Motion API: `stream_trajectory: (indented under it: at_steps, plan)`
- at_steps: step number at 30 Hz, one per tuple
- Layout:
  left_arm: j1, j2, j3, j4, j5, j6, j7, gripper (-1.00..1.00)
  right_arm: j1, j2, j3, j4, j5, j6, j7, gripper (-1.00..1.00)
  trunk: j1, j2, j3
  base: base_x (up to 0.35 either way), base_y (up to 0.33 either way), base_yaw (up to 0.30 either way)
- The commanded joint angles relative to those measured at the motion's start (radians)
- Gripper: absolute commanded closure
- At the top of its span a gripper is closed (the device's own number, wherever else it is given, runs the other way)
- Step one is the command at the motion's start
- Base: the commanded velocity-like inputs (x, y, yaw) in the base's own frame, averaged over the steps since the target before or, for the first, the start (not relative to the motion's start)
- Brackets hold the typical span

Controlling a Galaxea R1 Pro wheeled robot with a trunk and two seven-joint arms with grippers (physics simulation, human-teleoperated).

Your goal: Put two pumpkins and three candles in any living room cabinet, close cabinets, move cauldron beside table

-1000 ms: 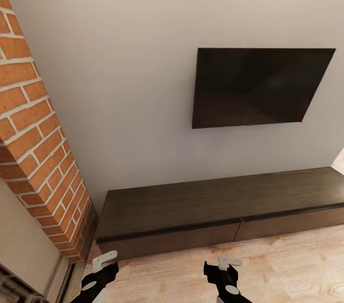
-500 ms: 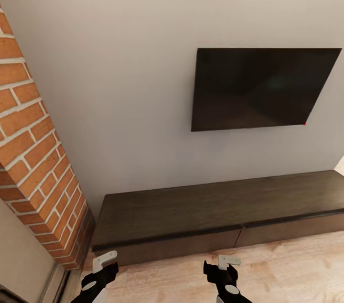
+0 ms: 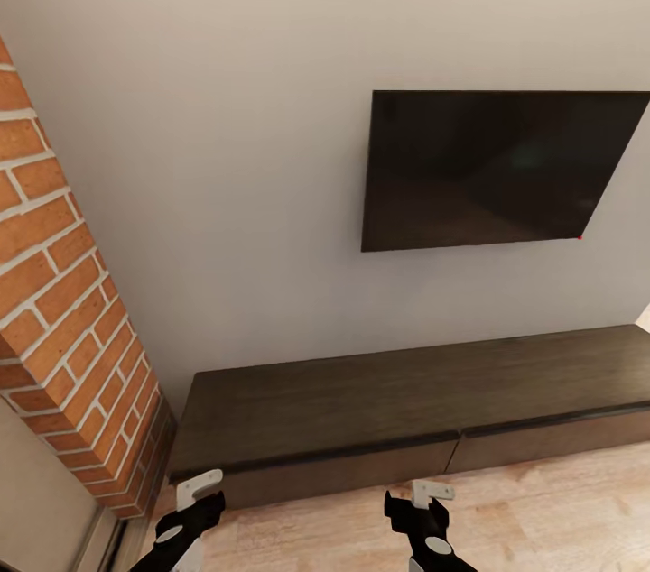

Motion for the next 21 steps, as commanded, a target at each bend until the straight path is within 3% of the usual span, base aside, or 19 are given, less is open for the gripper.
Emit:
stream_trajectory:
  at_steps: [1, 4, 7, 10, 11, 15, 16, 21]
  plan:
    - [-0.001, 0.002, -0.007, -0.012, 0.011, 0.008, 0.006, -1.0, -0.001, 0.0, 0.009, 0.0, -0.011, -0.006, -0.005, -1.0, 0.0, -0.001, -0.001, 0.001, 0.0, 0.0]
    - [-0.001, 0.008, -0.005, -0.068, 0.011, 0.076, 0.006, -1.0, -0.001, 0.0, 0.008, -0.001, -0.011, -0.006, -0.007, -1.0, 0.008, -0.015, -0.008, 0.0, 0.0, 0.0]
    - [0.001, 0.016, 0.0, -0.193, 0.04, 0.234, 0.006, -1.0, -0.001, 0.0, 0.008, -0.001, -0.011, -0.006, -0.011, -1.0, 0.019, -0.036, -0.017, 0.0, 0.0, 0.0]
    - [0.002, 0.04, 0.032, -0.305, 0.082, 0.402, 0.008, -1.0, -0.001, 0.0, 0.007, -0.001, -0.012, -0.005, -0.011, -1.0, 0.031, -0.057, -0.027, 0.0, 0.0, 0.0]
    - [0.002, 0.047, 0.04, -0.326, 0.087, 0.431, 0.008, -1.0, -0.001, 0.0, 0.007, -0.001, -0.012, -0.004, -0.011, -1.0, 0.035, -0.064, -0.03, 0.0, 0.0, 0.0]
    - [0.002, 0.091, 0.115, -0.487, 0.109, 0.624, 0.008, -1.0, -0.001, -0.002, 0.006, -0.001, -0.012, -0.006, -0.01, -1.0, 0.05, -0.092, -0.042, 0.0, 0.0, 0.0]
    - [0.002, 0.101, 0.184, -0.557, 0.113, 0.748, 0.008, -1.0, -0.001, -0.004, 0.003, -0.001, -0.013, -0.008, -0.007, -1.0, 0.054, -0.099, -0.045, 0.0, 0.0, 0.0]
    - [0.002, 0.101, 0.324, -0.704, 0.114, 0.942, 0.007, -1.0, -0.001, -0.004, -0.002, 0.0, -0.021, -0.008, -0.007, -1.0, 0.073, -0.134, -0.061, 0.0, 0.0, 0.0]
